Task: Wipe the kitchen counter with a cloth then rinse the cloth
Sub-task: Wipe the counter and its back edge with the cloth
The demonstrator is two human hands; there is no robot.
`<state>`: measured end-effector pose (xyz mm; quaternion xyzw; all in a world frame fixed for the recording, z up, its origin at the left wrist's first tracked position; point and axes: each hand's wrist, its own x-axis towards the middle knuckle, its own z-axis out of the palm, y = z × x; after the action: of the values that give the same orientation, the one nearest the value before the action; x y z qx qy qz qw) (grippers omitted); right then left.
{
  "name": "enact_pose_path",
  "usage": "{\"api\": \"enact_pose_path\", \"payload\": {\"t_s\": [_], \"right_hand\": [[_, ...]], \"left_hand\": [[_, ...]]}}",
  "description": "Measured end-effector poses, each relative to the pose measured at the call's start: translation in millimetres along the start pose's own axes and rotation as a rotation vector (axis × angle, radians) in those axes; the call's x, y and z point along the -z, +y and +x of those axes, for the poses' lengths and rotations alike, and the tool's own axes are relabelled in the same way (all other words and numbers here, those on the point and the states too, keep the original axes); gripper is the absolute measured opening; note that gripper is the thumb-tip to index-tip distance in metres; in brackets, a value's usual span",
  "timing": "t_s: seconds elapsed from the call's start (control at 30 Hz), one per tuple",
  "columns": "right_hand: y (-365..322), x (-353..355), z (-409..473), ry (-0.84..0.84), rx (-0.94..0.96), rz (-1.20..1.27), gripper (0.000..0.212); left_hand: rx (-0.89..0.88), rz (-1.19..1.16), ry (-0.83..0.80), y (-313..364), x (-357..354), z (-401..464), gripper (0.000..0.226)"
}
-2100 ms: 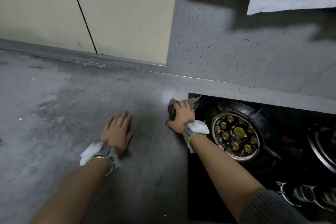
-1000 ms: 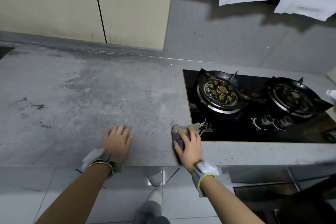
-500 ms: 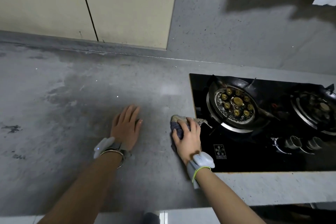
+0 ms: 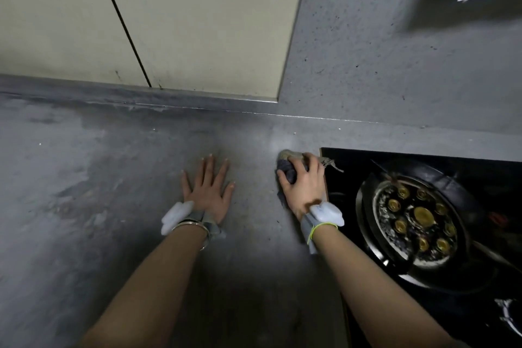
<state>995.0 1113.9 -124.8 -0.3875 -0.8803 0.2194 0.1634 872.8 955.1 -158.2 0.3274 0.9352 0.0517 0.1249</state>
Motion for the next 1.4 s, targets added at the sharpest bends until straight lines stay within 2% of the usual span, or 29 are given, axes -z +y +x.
{"api": "enact_pose_path", "payload": {"t_s": [0.37, 0.6, 0.8, 0.9, 1.07, 1.2, 1.33, 1.4], "right_hand": [[-16.3, -31.7, 117.7, -0.023, -0.006, -0.055, 0.039], [-15.2, -33.8, 125.1, -0.033, 0.021, -0.086, 0.038], [-10.2, -24.8, 106.6, -0.111, 0.063, -0.150, 0.044], [-10.5, -17.0, 83.2, -0.130, 0.054, -0.173, 0.044], [-9.6, -4.6, 34.2, -0.179, 0.072, -0.196, 0.043], [-8.8, 3.4, -5.8, -0.205, 0.064, -0.191, 0.041], [-10.5, 12.6, -37.0, -0.218, 0.065, -0.227, 0.042], [-12.8, 17.2, -58.5, -0.224, 0.044, -0.222, 0.041]], "left_hand": [[0.036, 0.047, -0.170, 6.3, 10.0, 6.0, 0.060], [0.016, 0.060, -0.182, -0.4, 3.8, 8.4, 0.059], [0.001, 0.055, -0.121, -8.4, -10.1, 14.8, 0.060], [0.002, 0.078, -0.042, -6.9, -14.0, 8.7, 0.060], [-0.006, 0.105, 0.001, 0.6, -5.6, 2.1, 0.060], [-0.029, 0.107, 0.134, 0.3, -0.3, -31.1, 0.058], [-0.056, 0.095, 0.066, -20.5, -7.0, -84.9, 0.055], [-0.106, 0.083, 0.105, -29.2, -6.4, -120.7, 0.053]]}}
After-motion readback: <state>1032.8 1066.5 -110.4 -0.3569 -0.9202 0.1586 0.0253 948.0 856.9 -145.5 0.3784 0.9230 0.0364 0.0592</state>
